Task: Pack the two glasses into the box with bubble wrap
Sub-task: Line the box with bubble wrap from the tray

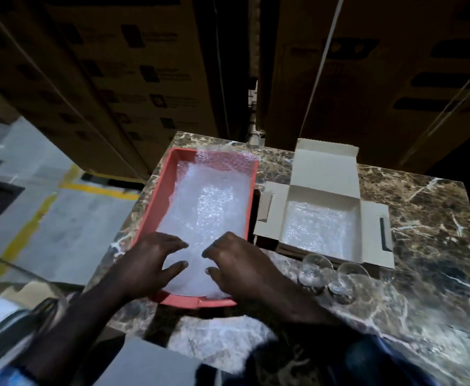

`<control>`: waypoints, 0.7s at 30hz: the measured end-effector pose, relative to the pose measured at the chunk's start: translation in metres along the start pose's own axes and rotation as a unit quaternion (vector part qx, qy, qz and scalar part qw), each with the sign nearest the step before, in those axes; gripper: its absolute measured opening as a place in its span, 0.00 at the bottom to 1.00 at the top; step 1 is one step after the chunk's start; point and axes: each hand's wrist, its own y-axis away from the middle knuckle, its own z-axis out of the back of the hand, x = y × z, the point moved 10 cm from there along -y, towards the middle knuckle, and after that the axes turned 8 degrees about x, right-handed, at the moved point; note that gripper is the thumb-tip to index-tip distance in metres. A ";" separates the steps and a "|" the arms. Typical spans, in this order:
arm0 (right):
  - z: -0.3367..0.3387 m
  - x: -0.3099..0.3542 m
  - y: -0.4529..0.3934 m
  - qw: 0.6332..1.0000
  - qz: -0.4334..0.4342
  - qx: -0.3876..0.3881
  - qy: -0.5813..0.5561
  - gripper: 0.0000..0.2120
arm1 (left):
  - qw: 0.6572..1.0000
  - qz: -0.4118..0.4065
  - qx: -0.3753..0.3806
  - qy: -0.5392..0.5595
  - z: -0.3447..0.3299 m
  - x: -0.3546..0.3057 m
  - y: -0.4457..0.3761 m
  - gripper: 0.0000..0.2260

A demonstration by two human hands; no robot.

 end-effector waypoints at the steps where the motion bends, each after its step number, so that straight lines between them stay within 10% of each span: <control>1: -0.011 0.004 -0.008 1.000 -0.006 0.019 0.023 0.08 | 1.000 0.004 0.006 -0.001 -0.006 0.006 0.002 0.29; 9: -0.058 -0.015 -0.052 0.986 -0.111 0.096 0.073 0.16 | 0.998 0.022 0.030 0.041 -0.016 0.020 0.004 0.24; 21: -0.043 -0.024 -0.060 0.990 -0.135 0.007 0.038 0.03 | 0.992 0.041 -0.061 0.107 -0.009 0.043 0.007 0.26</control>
